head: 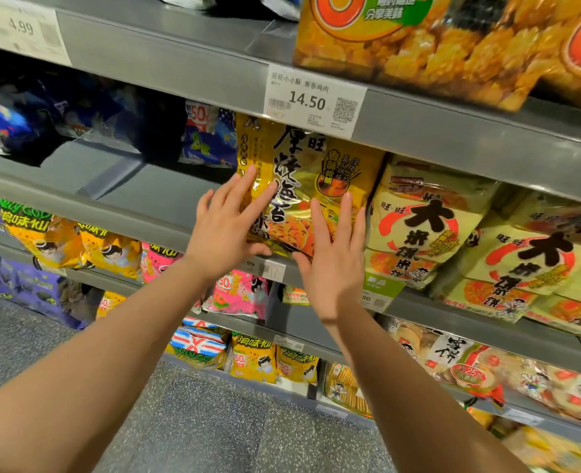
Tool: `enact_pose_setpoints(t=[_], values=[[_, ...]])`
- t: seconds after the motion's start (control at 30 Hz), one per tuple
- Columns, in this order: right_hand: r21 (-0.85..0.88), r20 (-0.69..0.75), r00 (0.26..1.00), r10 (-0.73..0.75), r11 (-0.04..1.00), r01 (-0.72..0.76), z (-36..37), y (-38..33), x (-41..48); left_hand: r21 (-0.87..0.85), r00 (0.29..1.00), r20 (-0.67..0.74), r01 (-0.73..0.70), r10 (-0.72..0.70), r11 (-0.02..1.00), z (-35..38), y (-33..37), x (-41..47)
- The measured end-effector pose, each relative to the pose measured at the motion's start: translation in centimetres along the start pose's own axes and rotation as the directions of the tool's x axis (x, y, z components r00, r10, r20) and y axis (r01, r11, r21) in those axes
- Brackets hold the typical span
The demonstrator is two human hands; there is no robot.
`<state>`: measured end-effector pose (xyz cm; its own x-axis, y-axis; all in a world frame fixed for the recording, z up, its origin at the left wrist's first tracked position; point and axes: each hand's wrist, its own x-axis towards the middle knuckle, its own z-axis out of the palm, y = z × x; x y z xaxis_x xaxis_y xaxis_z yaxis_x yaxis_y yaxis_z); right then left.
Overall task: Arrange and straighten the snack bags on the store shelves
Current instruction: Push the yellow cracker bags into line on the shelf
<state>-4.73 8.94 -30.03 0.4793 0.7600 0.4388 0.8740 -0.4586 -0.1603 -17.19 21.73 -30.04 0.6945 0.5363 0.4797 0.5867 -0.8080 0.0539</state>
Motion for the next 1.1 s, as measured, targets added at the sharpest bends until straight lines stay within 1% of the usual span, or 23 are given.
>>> enact_pose_setpoints(t=[0.1,0.17,0.23,0.3,0.37,0.47,0.57,0.63,0.73,0.87,1.0,1.1], values=[[0.027,-0.041,0.999,0.034,0.999,-0.033,-0.5,-0.4,0.0,0.013,0.999,-0.011,-0.031,0.031,0.999,-0.4,-0.5,0.1],[0.033,-0.092,0.996,0.024,0.999,-0.022,-1.6,-0.8,0.5,0.030,0.999,-0.030,-0.039,0.040,0.999,-0.6,-0.7,0.2],[0.087,-0.035,0.999,-0.001,0.996,0.004,-2.9,-1.2,1.5,0.060,0.999,-0.021,-0.029,0.030,0.998,-0.8,-0.7,0.5],[0.115,0.021,1.000,-0.017,0.993,0.015,-3.6,-1.2,2.6,0.090,1.000,0.020,-0.001,-0.001,0.996,-1.2,-0.6,1.1],[0.078,0.027,0.999,-0.028,0.997,0.025,-3.7,-0.9,3.0,0.118,0.999,0.045,0.012,-0.018,0.993,-1.3,-0.5,1.6],[0.048,0.066,0.997,-0.033,0.998,0.029,-3.4,-0.6,2.9,0.146,0.998,0.043,0.033,-0.039,0.989,-0.9,-0.3,1.8],[0.046,0.066,0.997,-0.033,0.998,0.030,-3.1,-0.6,2.8,0.121,0.996,0.054,0.057,-0.064,0.991,-0.6,0.1,1.6],[0.045,0.067,0.997,-0.039,0.998,0.036,-3.0,-0.6,2.7,0.102,0.996,0.067,0.050,-0.057,0.994,-0.7,0.1,1.5],[0.053,0.084,0.995,-0.046,0.998,0.042,-3.3,-0.5,2.6,0.077,0.998,0.045,0.033,-0.036,0.996,-1.3,-0.2,1.2],[0.069,0.052,0.998,-0.035,0.997,0.032,-3.8,-0.8,2.4,0.034,0.996,-0.044,0.074,-0.072,0.997,-2.6,0.4,1.6],[0.058,0.082,0.996,-0.041,0.998,0.036,-3.6,-1.0,2.0,0.092,0.997,-0.016,0.074,-0.072,0.993,-2.9,2.0,3.3],[0.064,0.123,0.992,-0.030,0.998,0.023,-3.4,-0.9,2.6,0.079,0.997,-0.011,0.082,-0.081,0.994,-2.7,2.4,4.0]])
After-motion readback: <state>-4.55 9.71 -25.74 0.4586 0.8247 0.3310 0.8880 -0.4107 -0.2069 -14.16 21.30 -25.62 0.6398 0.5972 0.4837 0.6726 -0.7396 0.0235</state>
